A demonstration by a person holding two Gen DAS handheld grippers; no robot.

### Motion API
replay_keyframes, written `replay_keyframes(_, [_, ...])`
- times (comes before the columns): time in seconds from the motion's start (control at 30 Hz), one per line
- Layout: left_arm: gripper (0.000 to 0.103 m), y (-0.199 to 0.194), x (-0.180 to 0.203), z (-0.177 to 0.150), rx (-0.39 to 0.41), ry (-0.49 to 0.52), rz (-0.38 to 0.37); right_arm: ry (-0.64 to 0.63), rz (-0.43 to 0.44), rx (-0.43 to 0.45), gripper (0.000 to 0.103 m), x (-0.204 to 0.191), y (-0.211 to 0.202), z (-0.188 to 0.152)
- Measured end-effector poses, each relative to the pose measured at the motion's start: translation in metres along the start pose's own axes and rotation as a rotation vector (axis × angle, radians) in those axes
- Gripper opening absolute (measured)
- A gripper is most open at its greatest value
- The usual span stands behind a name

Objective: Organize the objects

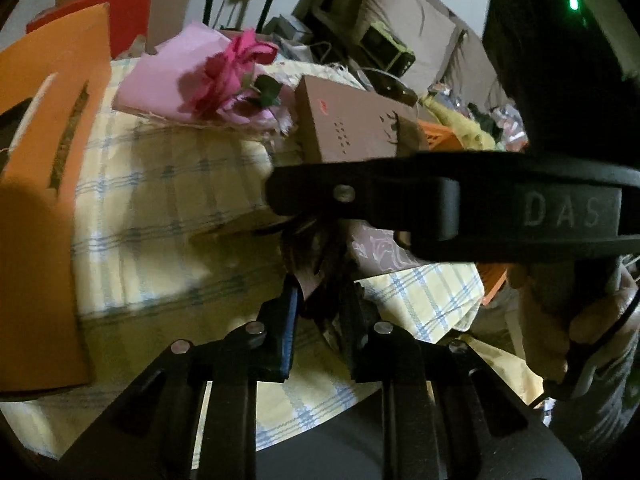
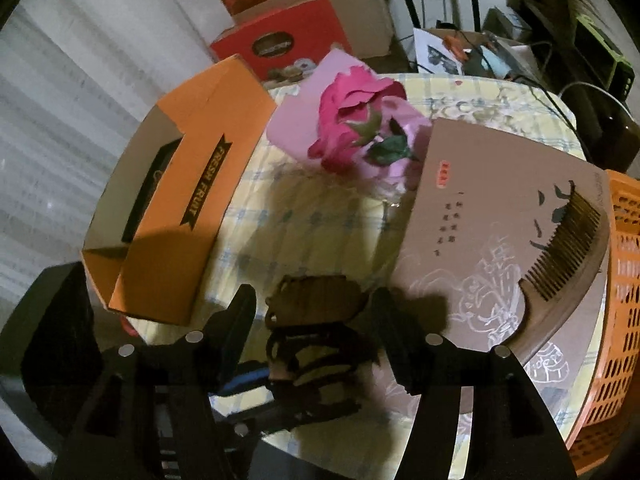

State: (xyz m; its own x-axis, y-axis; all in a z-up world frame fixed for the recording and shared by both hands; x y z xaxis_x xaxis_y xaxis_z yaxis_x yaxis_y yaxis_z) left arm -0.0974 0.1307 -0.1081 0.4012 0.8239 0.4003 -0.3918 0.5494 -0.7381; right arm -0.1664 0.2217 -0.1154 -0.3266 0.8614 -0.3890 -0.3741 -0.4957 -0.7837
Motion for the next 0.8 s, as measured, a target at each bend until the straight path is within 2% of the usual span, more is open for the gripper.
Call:
replay_keyframes(0.03, [0.017,-0.004,-0.002,0.001,0.005,-0.002,0.000,0.010,0.011,0.001,0.062,0.000,-0.001,-0.001])
replay_keyframes(0.1, [0.007,-0.009,-0.004,0.003,0.010,-0.001,0.000,0.045,0.048,0.004,0.062,0.003,-0.005,0.000])
replay_keyframes(0.2, [0.005,-0.011,-0.005,0.006,0.008,0.012,0.002,0.091,0.095,-0.009,0.063,0.007,-0.007,-0.001])
replay_keyframes(0.43, [0.005,-0.012,-0.013,-0.002,0.002,-0.015,-0.003,0.065,0.095,-0.042,0.064,-0.005,0.000,-0.006])
replay_keyframes(0.67, [0.011,-0.020,-0.035,-0.025,-0.054,-0.088,0.016,0.028,0.105,-0.066,0.063,-0.022,0.012,-0.014])
replay_keyframes(0.8, [0.013,-0.017,-0.047,-0.034,-0.057,-0.146,-0.024,0.006,0.084,-0.087,0.063,-0.028,0.022,-0.021])
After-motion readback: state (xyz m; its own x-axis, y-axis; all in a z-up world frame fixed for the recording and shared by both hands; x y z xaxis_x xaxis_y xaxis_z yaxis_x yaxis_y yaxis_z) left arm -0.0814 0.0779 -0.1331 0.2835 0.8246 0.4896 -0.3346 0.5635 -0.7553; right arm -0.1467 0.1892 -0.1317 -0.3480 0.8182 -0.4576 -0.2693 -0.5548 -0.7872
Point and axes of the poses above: each gripper's, at about its wrist camera, not at the fingertips, and y roughly the way its jaws point, x to its right, z to its top, the point moved 4 cm from there along y, roughly the way its jaws point, and after that the axes turned 7 degrees about x, right-handed, at the moved point
